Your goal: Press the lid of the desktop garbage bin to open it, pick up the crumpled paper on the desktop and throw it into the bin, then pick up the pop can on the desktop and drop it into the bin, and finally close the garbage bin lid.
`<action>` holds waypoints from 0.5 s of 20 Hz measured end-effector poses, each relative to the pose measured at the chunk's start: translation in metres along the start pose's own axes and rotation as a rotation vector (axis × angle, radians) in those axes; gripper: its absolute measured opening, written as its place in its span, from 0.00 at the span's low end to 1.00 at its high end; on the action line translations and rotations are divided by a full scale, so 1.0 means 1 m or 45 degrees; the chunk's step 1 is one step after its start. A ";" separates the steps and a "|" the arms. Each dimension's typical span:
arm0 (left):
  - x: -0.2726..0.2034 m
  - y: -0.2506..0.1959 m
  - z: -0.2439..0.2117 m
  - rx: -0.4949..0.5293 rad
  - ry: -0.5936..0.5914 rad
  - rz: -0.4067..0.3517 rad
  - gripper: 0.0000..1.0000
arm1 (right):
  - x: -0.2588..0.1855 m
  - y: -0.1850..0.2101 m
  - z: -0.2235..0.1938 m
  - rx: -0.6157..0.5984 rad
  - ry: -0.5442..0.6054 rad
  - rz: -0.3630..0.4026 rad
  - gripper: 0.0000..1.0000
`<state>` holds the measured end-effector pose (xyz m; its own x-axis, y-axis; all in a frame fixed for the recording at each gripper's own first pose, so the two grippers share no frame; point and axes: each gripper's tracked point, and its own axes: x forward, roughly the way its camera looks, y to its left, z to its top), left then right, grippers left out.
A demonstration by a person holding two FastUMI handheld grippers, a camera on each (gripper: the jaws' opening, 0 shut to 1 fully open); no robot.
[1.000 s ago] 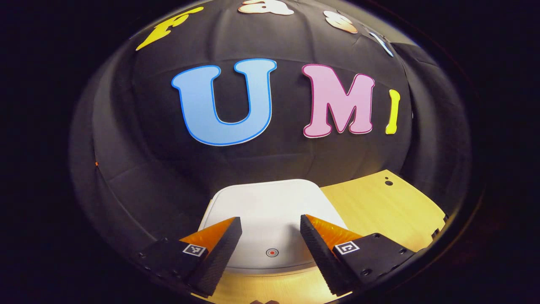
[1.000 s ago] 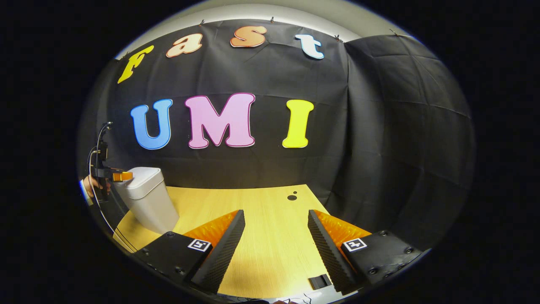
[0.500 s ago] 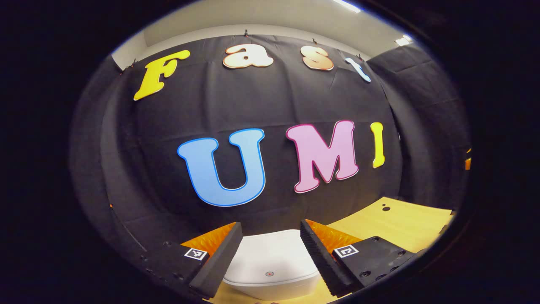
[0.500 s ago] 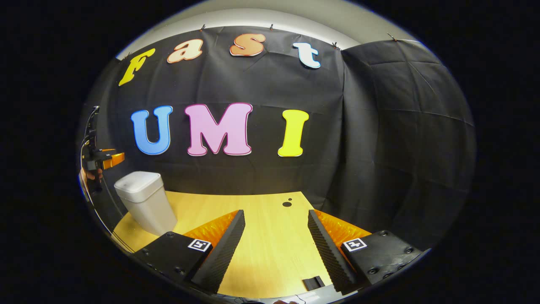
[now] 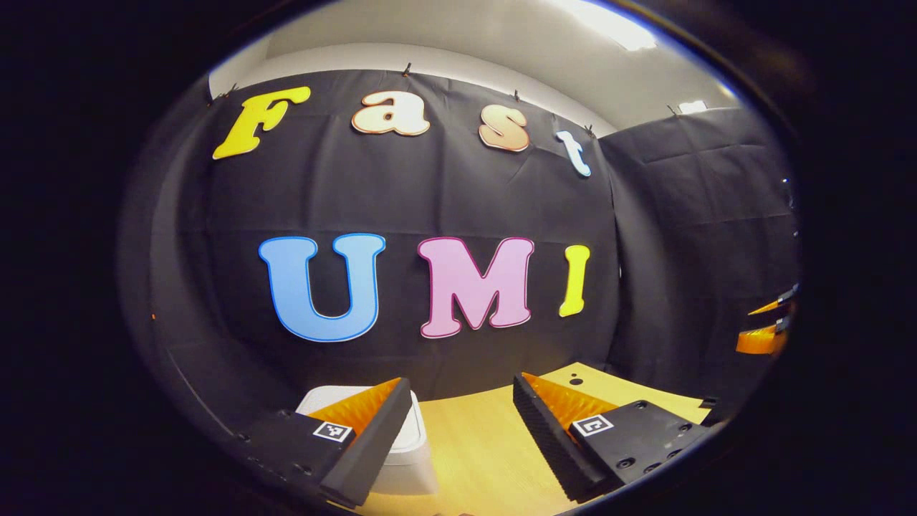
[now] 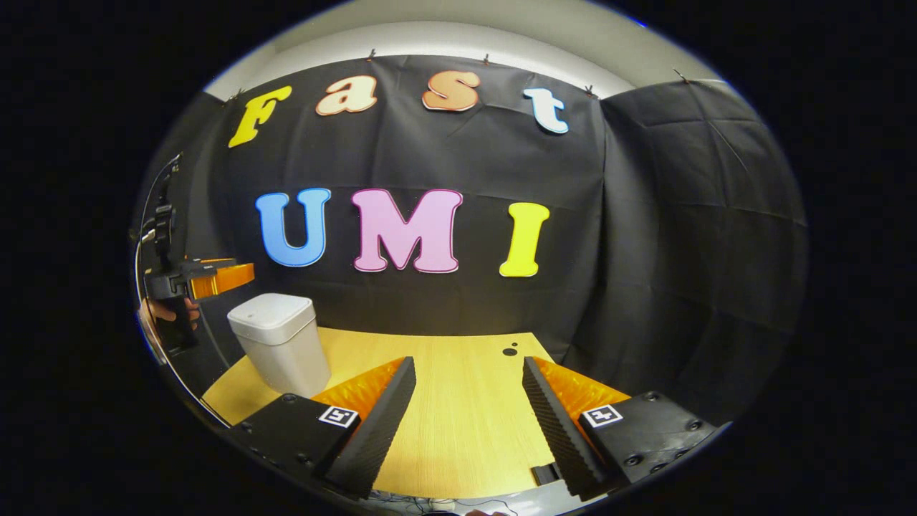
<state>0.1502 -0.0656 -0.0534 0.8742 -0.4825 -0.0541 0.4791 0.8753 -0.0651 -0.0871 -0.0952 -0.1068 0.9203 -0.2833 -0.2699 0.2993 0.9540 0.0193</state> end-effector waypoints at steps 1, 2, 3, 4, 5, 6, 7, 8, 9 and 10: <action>-0.004 -0.002 -0.001 -0.005 0.009 0.002 0.95 | -0.002 0.002 0.000 -0.003 0.000 0.015 0.97; -0.005 -0.004 -0.002 -0.006 0.009 0.008 0.95 | -0.003 0.003 0.002 -0.001 -0.004 0.027 0.97; -0.005 -0.005 0.000 -0.004 0.005 0.013 0.95 | -0.003 0.004 0.004 0.007 -0.016 0.043 0.97; -0.005 -0.006 0.004 0.003 -0.002 0.019 0.95 | -0.003 0.005 0.007 0.014 -0.023 0.057 0.97; -0.006 -0.007 0.010 0.010 -0.018 0.031 0.95 | 0.001 0.004 0.009 0.019 -0.031 0.070 0.97; -0.005 -0.008 0.017 0.015 -0.042 0.040 0.96 | 0.003 0.002 0.011 0.024 -0.031 0.074 0.97; -0.004 -0.010 0.023 0.011 -0.054 0.053 0.95 | 0.007 -0.002 0.012 0.029 -0.025 0.072 0.97; -0.004 -0.014 0.024 -0.001 -0.056 0.058 0.95 | 0.008 -0.004 0.012 0.035 -0.017 0.077 0.97; -0.004 -0.021 0.026 -0.018 -0.067 0.044 0.95 | 0.009 -0.006 0.018 0.038 -0.037 0.080 0.97; 0.001 -0.029 0.026 -0.031 -0.062 0.027 0.95 | 0.009 -0.009 0.023 0.034 -0.051 0.073 0.97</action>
<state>0.1391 -0.0908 -0.0254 0.8871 -0.4616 -0.0073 0.4592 0.8839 -0.0888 -0.0761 -0.1089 -0.0876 0.9452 -0.2328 -0.2288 0.2523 0.9658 0.0593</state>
